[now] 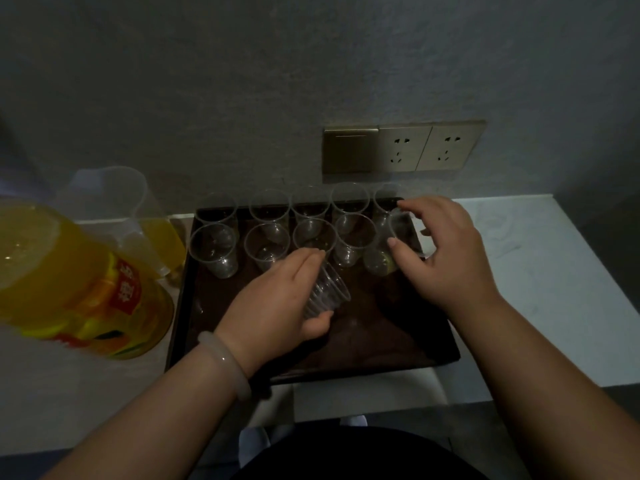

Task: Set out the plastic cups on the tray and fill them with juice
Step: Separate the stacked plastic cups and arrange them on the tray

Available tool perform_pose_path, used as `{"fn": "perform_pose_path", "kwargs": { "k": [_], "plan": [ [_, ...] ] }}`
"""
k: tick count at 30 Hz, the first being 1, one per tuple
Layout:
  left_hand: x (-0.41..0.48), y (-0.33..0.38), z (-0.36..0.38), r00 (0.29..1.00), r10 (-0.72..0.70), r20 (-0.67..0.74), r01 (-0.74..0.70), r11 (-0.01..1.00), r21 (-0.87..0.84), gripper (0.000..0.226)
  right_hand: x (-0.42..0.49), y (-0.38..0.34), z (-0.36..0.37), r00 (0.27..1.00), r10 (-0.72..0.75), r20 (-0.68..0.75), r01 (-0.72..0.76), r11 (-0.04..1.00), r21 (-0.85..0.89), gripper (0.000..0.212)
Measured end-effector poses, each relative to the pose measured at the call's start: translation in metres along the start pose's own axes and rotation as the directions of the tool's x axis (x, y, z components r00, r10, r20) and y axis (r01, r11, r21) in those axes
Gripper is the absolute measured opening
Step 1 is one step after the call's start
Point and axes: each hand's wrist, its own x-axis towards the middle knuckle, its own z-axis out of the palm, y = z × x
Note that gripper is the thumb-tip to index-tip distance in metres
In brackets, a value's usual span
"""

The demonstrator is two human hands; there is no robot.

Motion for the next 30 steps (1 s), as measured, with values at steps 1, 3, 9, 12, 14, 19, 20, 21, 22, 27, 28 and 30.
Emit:
{"fn": "perform_pose_path", "kwargs": {
  "k": [1, 3, 9, 12, 14, 19, 20, 21, 22, 27, 28, 30],
  "plan": [
    [0.0, 0.002, 0.0, 1.0, 0.001, 0.006, -0.001, 1.0, 0.0, 0.078, -0.001, 0.002, -0.001, 1.0, -0.006, 0.004, 0.006, 0.999, -0.049, 0.053],
    [0.0, 0.004, 0.0, 1.0, -0.001, 0.013, 0.001, 1.0, 0.004, 0.078, -0.002, 0.007, -0.001, 0.999, -0.011, 0.031, 0.015, 0.989, -0.146, 0.056],
    [0.005, 0.012, 0.002, 1.0, 0.008, 0.022, -0.008, 1.0, 0.006, 0.078, -0.004, 0.022, 0.012, 0.984, 0.094, 0.149, -0.055, 0.968, -0.245, 0.057],
    [0.009, 0.016, 0.003, 1.0, 0.004, 0.015, -0.004, 1.0, 0.016, 0.08, -0.002, 0.026, 0.017, 0.978, 0.113, 0.173, -0.07, 0.969, -0.238, 0.062],
    [0.011, 0.021, 0.003, 1.0, 0.006, -0.002, -0.006, 1.0, 0.007, 0.081, 0.001, 0.028, 0.021, 0.974, 0.129, 0.187, -0.083, 0.968, -0.235, 0.064],
    [0.015, 0.026, 0.006, 1.0, -0.001, -0.007, 0.001, 1.0, -0.011, 0.083, 0.006, 0.039, 0.029, 0.961, 0.161, 0.226, -0.109, 0.967, -0.229, 0.068],
    [0.015, 0.026, 0.006, 1.0, -0.003, -0.009, 0.003, 1.0, -0.017, 0.083, 0.007, 0.04, 0.03, 0.959, 0.163, 0.231, -0.11, 0.968, -0.226, 0.068],
    [0.015, 0.026, 0.007, 1.0, -0.005, -0.007, 0.005, 1.0, -0.02, 0.083, 0.008, 0.042, 0.031, 0.959, 0.16, 0.233, -0.108, 0.969, -0.223, 0.068],
    [0.015, 0.025, 0.007, 1.0, -0.008, -0.004, 0.008, 1.0, -0.018, 0.083, 0.008, 0.043, 0.032, 0.959, 0.155, 0.235, -0.102, 0.969, -0.223, 0.068],
    [0.015, 0.025, 0.009, 0.999, -0.034, -0.011, 0.034, 0.998, -0.048, 0.083, 0.007, 0.044, 0.032, 0.952, 0.146, 0.267, -0.089, 0.973, -0.214, 0.072],
    [0.015, 0.024, 0.009, 0.999, -0.042, -0.014, 0.041, 0.997, -0.058, 0.083, 0.006, 0.044, 0.032, 0.953, 0.138, 0.268, -0.08, 0.973, -0.215, 0.072],
    [0.015, 0.023, 0.01, 0.998, -0.051, -0.024, 0.048, 0.996, -0.078, 0.083, 0.003, 0.043, 0.029, 0.963, 0.12, 0.24, -0.067, 0.974, -0.215, 0.068]
  ]
}}
